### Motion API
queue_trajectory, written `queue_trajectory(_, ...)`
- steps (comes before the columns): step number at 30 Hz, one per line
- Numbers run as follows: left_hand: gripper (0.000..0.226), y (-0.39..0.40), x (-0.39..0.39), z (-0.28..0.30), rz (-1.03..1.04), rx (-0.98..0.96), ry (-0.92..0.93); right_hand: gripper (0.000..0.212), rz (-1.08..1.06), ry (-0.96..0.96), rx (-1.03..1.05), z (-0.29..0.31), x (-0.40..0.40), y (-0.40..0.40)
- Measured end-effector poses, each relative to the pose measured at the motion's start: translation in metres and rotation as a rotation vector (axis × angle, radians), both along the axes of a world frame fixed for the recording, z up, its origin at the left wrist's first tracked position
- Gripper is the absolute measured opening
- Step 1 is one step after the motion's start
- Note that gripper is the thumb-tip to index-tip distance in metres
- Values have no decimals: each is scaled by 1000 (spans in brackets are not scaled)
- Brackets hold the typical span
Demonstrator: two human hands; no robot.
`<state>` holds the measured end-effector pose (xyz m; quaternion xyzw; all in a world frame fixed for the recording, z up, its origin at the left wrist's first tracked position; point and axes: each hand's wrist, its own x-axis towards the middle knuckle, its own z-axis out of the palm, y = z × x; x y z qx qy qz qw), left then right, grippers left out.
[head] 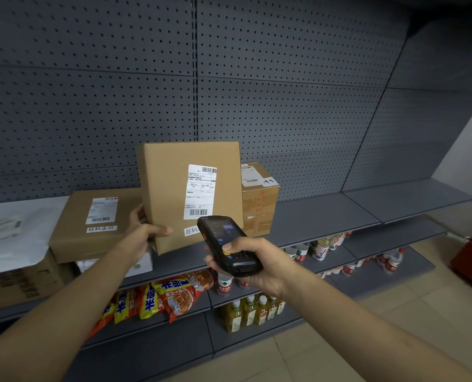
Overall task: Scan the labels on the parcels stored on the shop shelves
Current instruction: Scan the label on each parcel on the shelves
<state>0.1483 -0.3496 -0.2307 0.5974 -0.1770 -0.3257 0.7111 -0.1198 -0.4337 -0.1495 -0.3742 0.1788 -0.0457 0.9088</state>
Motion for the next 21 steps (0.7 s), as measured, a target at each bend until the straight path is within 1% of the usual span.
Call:
queue_trajectory(10, 107, 8, 11, -3, -18, 9, 28, 56, 10, 12, -27, 0, 8, 4)
queue_trajectory(15, 108, 10, 17, -8, -20, -3, 37, 55, 2, -12, 2, 2, 12, 8)
queue_trajectory(21, 109, 13, 24, -13, -12, 15, 28, 59, -13, -2, 10, 0, 16, 11)
